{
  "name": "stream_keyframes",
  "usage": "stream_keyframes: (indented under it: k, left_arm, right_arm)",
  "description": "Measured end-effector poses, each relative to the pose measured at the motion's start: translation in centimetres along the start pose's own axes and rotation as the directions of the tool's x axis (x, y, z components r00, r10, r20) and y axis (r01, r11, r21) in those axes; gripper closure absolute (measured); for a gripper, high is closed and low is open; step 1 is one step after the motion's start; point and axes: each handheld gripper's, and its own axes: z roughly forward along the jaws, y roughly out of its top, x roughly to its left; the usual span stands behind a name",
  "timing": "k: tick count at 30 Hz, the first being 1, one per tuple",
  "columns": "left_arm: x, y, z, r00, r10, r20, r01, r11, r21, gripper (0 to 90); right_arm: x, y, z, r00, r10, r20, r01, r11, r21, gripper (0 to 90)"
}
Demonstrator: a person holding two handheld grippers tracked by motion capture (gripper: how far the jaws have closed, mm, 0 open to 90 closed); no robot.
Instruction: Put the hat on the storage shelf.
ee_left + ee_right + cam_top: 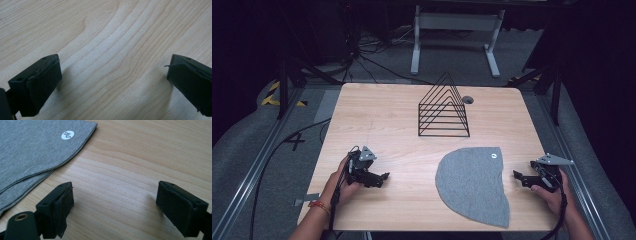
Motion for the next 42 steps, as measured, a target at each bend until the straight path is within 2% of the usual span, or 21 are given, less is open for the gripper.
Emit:
stream_keyframes:
  k: [7, 13, 15, 16, 17, 18, 20, 23, 24, 26, 27, 31, 32, 33, 34, 35, 36, 38, 39, 41, 42]
  left_arm:
    - [0.2, -0.1, -0.2, 0.9997, 0.021, 0.010, -0.021, 0.9998, 0.006, 0.0]
    - [-0.4, -0.3, -0.4, 1.0000, 0.006, 0.007, -0.006, 0.9999, 0.016, 0.3]
    - [-0.6, -0.2, -0.5, 0.9999, 0.011, 0.009, -0.011, 0.9997, 0.021, 1.4]
    - [-0.6, -0.2, -0.5, 0.9995, 0.028, 0.012, -0.028, 0.9995, 0.014, 2.5]
    - [-0.7, -0.1, -0.6, 0.9987, 0.040, 0.031, -0.041, 0.9989, 0.021, 4.8]
    - [-0.7, -0.1, -0.7, 0.9977, 0.051, 0.045, -0.052, 0.9984, 0.021, 7.9]
    - [-0.6, -0.1, -0.7, 0.9967, 0.061, 0.054, -0.062, 0.9980, 0.015, 8.6]
    - [-0.5, -0.1, -0.7, 0.9968, 0.059, 0.055, -0.060, 0.9981, 0.016, 10.3]
    - [-0.6, -0.1, -0.7, 0.9969, 0.055, 0.056, -0.055, 0.9984, 0.011, 10.6]
    - [-0.6, -0.1, -0.8, 0.9959, 0.070, 0.058, -0.071, 0.9974, 0.009, 13.3]
    - [-0.7, -0.2, -0.9, 0.9964, 0.062, 0.058, -0.062, 0.9980, 0.007, 14.8]
    - [-0.8, -0.3, -1.0, 0.9951, 0.072, 0.067, -0.072, 0.9974, 0.006, 17.5]
    - [-0.8, -0.2, -1.0, 0.9950, 0.075, 0.066, -0.076, 0.9971, 0.006, 17.7]
    - [-0.9, -0.2, -0.9, 0.9950, 0.077, 0.064, -0.077, 0.9971, -0.002, 18.4]
    - [-1.0, -0.2, -0.9, 0.9949, 0.071, 0.073, -0.071, 0.9975, -0.002, 18.8]
    - [-1.1, -0.1, -0.9, 0.9942, 0.079, 0.073, -0.079, 0.9969, -0.001, 19.1]
    - [-1.2, -0.1, -0.9, 0.9941, 0.076, 0.077, -0.077, 0.9970, 0.003, 19.4]
    - [-1.3, 0.0, -0.9, 0.9933, 0.080, 0.083, -0.080, 0.9967, 0.004, 20.0]
    - [-1.3, 0.1, -0.8, 0.9914, 0.089, 0.096, -0.090, 0.9960, 0.001, 21.1]
    - [-1.5, 0.4, -0.8, 0.9911, 0.080, 0.107, -0.080, 0.9968, -0.007, 23.2]
    - [-1.8, 0.7, -0.8, 0.9895, 0.078, 0.122, -0.077, 0.9969, -0.016, 22.9]
  right_arm:
    - [0.0, 0.0, 0.0, 1.0000, 0.000, 0.000, 0.000, 1.000, 0.000, 14.9]
    - [-0.1, 0.1, -0.1, 0.9999, -0.012, -0.010, 0.012, 1.000, 0.005, 16.7]
    - [0.0, 0.2, -0.3, 0.9990, -0.039, -0.021, 0.039, 0.999, 0.010, 22.5]
    - [0.2, 0.3, -0.5, 0.9981, -0.057, -0.025, 0.057, 0.998, 0.002, 25.7]
    - [0.4, 0.6, -0.8, 0.9969, -0.059, -0.051, 0.059, 0.998, -0.018, 27.2]
    - [0.7, 1.0, -1.2, 0.9934, -0.078, -0.084, 0.075, 0.996, -0.040, 29.0]
    - [2.0, 1.9, -2.0, 0.9852, -0.129, -0.112, 0.121, 0.990, -0.079, 34.3]
    - [4.6, 2.8, -2.3, 0.9581, -0.223, -0.179, 0.210, 0.974, -0.089, 44.2]
    - [5.4, 2.9, -2.2, 0.9433, -0.255, -0.212, 0.242, 0.967, -0.085, 48.9]
    - [7.1, 3.0, -1.7, 0.9075, -0.317, -0.276, 0.314, 0.948, -0.056, 56.2]
    - [7.9, 3.0, -1.5, 0.8904, -0.341, -0.301, 0.346, 0.938, -0.040, 59.0]
    - [10.5, 2.8, -1.0, 0.8055, -0.425, -0.413, 0.459, 0.888, -0.019, 69.7]
    - [11.2, 2.7, -0.9, 0.7783, -0.447, -0.441, 0.489, 0.872, -0.020, 71.6]
    - [11.7, 2.7, -0.8, 0.7650, -0.455, -0.455, 0.504, 0.863, -0.016, 72.4]
    - [12.3, 2.6, -0.6, 0.7481, -0.468, -0.471, 0.526, 0.851, -0.009, 72.4]
    - [12.9, 2.6, -0.5, 0.7363, -0.479, -0.477, 0.542, 0.840, -0.008, 73.3]
    - [13.4, 2.7, -0.3, 0.7346, -0.475, -0.484, 0.538, 0.843, -0.010, 73.3]
    - [14.2, 3.0, 0.0, 0.7228, -0.486, -0.491, 0.548, 0.836, -0.021, 73.3]
    - [14.6, 3.1, 0.2, 0.7263, -0.480, -0.492, 0.544, 0.839, -0.016, 73.0]
    - [15.6, 3.4, 0.7, 0.7412, -0.458, -0.490, 0.519, 0.855, -0.015, 71.8]
    - [16.1, 3.5, 0.9, 0.7429, -0.459, -0.488, 0.516, 0.856, -0.019, 70.9]
